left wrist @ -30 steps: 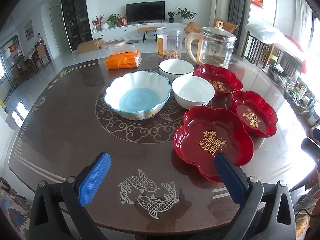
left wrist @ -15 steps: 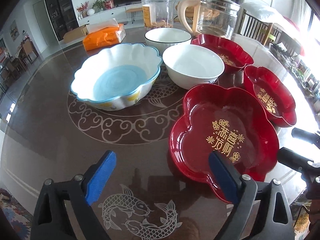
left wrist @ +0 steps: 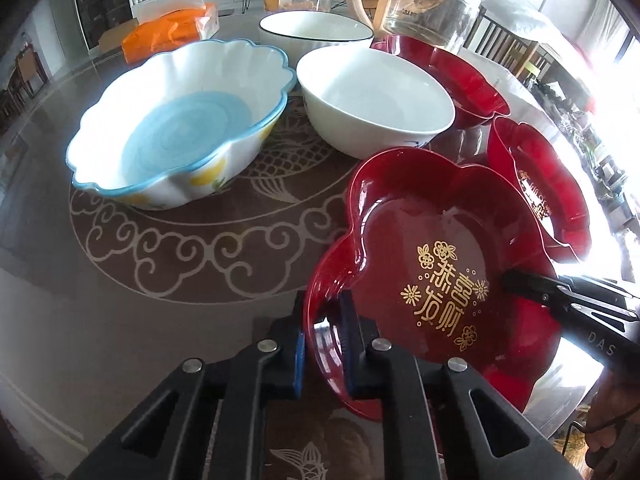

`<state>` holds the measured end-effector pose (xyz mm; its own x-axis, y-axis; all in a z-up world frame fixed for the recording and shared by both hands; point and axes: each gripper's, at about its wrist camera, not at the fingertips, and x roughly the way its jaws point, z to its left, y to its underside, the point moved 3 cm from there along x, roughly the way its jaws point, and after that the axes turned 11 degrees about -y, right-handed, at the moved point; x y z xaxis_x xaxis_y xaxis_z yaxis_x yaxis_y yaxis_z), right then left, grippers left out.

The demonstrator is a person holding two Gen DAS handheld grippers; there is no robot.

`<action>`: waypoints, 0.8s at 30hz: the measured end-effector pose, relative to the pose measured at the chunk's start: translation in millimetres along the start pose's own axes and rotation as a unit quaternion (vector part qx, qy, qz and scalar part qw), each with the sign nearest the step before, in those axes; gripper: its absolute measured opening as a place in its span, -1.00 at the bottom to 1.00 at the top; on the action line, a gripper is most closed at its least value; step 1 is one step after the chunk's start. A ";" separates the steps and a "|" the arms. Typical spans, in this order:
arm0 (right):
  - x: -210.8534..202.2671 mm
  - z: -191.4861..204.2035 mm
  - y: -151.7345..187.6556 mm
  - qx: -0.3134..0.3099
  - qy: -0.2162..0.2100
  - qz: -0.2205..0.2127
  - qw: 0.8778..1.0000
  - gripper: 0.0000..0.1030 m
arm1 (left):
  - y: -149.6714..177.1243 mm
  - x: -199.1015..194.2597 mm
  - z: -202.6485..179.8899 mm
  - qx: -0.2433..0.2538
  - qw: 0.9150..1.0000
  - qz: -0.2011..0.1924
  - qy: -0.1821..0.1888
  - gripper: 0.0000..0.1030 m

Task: Organize plates and bowls

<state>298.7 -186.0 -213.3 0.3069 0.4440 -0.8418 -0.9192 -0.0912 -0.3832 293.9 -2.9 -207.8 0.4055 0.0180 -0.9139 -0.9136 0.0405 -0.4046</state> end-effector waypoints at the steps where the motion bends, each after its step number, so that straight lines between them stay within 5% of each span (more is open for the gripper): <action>1: -1.1 -1.2 0.5 0.004 -0.003 0.002 1.000 -0.71 | 1.7 -0.5 -0.2 -0.003 1.000 0.003 0.005 -0.75; 14: -119.4 -3.3 64.1 -0.003 -0.012 -0.059 0.998 -0.78 | 72.3 -100.3 -64.4 0.026 0.997 -0.049 0.044 -0.75; 24: -136.1 -46.1 111.5 0.058 0.003 -0.062 0.996 -0.76 | 90.3 -93.1 -106.5 0.065 0.996 -0.050 0.031 -0.75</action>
<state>165.9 -297.6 -158.9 0.4204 0.4407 -0.7931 -0.8966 0.0677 -0.4377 170.5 -107.3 -162.8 0.4887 -0.0533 -0.8708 -0.8554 0.1674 -0.4903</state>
